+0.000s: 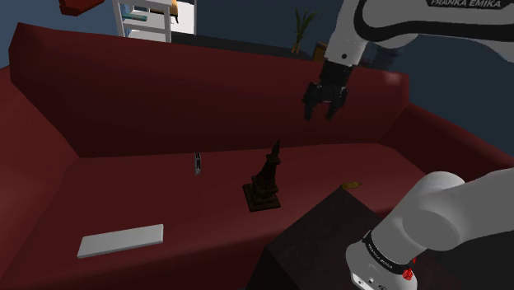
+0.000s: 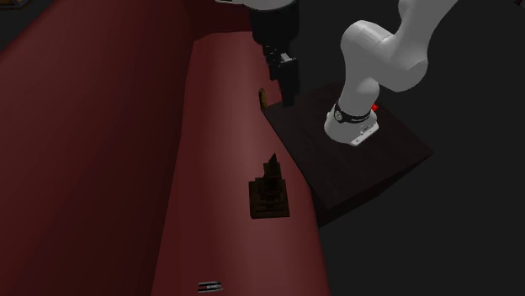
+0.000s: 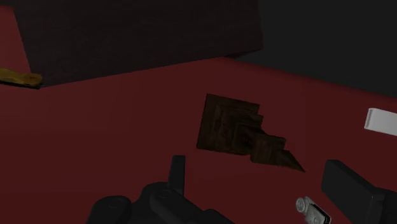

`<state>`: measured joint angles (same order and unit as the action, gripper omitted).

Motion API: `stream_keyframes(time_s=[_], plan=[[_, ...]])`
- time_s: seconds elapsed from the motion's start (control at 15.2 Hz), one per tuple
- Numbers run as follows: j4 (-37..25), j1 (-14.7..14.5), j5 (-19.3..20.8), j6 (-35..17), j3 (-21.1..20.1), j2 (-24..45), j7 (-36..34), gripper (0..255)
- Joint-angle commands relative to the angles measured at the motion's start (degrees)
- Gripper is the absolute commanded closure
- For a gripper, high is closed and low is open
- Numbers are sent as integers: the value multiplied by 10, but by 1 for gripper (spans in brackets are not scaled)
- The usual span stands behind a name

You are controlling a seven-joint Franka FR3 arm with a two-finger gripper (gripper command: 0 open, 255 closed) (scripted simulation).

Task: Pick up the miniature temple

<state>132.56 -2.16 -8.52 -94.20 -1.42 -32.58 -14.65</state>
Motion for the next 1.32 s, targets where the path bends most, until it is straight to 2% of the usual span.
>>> stream_keyframes(time_s=[0.0,0.66,1.25], plan=[[-6,-3,-15,-14,-7,46,-16,0],[-76,-22,-87,-54,-31,282,-76,0],[-46,-24,-91,-110,-33,309,-62,0]])
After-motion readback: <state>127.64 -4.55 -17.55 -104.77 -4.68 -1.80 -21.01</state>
